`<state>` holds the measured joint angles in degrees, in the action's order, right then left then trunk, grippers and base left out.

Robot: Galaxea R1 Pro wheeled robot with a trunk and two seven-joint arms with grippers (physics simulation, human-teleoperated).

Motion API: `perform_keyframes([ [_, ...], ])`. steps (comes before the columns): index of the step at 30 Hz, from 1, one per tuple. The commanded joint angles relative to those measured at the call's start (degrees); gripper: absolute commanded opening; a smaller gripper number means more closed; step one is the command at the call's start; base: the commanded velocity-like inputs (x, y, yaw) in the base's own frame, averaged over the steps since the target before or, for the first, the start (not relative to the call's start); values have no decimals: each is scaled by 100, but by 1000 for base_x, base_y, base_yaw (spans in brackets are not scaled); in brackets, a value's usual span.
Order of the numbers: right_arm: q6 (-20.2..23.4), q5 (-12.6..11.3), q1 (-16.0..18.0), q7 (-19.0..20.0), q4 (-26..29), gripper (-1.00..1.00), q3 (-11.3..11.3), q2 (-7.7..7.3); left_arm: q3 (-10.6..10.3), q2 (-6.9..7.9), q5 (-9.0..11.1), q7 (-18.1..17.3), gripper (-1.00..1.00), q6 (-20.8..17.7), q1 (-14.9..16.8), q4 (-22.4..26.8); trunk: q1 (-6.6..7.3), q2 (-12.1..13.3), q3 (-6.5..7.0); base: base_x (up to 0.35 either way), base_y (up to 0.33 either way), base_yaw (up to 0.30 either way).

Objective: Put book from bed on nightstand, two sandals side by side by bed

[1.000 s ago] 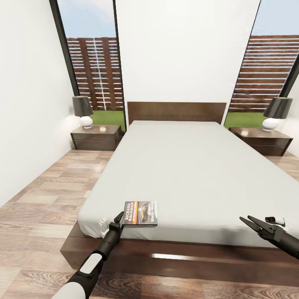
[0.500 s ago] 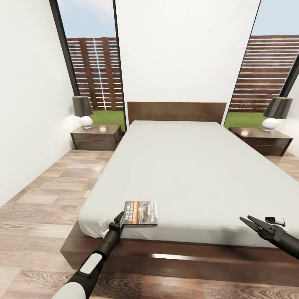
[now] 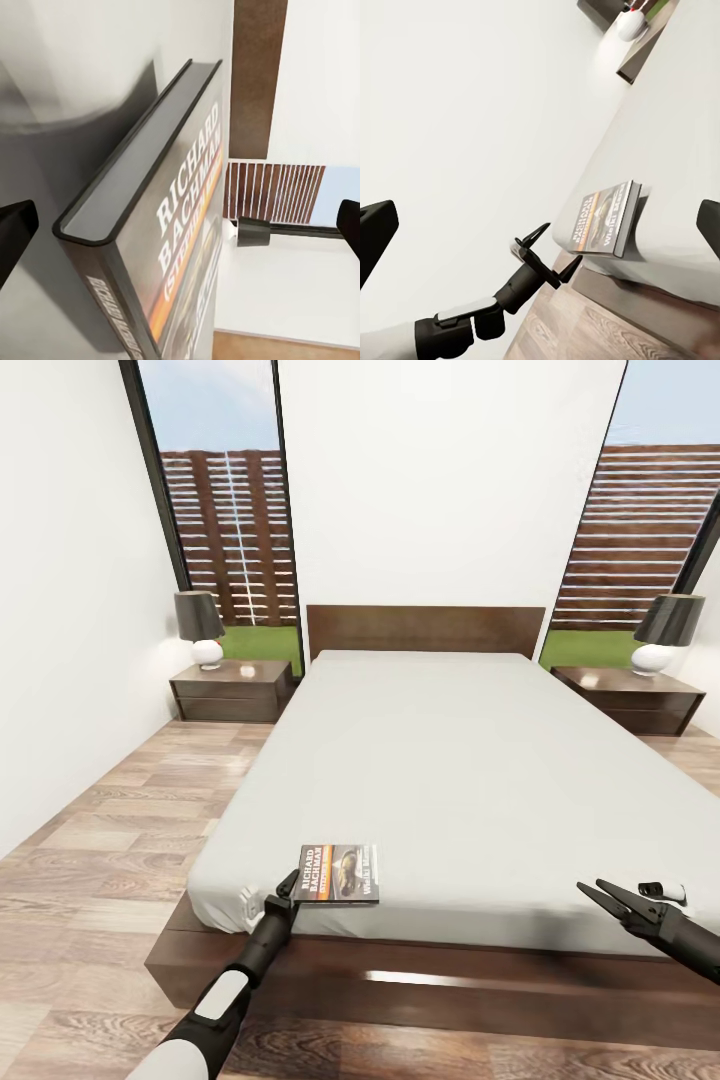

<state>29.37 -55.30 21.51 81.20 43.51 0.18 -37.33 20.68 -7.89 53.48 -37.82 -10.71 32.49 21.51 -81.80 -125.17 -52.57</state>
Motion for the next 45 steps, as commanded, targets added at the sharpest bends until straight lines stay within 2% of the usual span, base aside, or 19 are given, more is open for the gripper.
perform_keyframes([
  [1, 60, -24, 3, 10, 0, 100, 3, -2, 16, -4, 50, -15, 100, -56, 3, 0, 1, -2, -5, 0, 0, 0],
  [38, 60, -24, 3, 10, 0, 100, 9, -2, 7, -36, 40, -23, 100, 19, 3, -7, 1, -2, -5, 0, 0, 0],
  [45, 60, -24, 3, 10, 0, 100, 9, -2, 7, -37, -28, -19, 100, 45, 3, -5, 1, -2, -5, 0, 0, 0],
])
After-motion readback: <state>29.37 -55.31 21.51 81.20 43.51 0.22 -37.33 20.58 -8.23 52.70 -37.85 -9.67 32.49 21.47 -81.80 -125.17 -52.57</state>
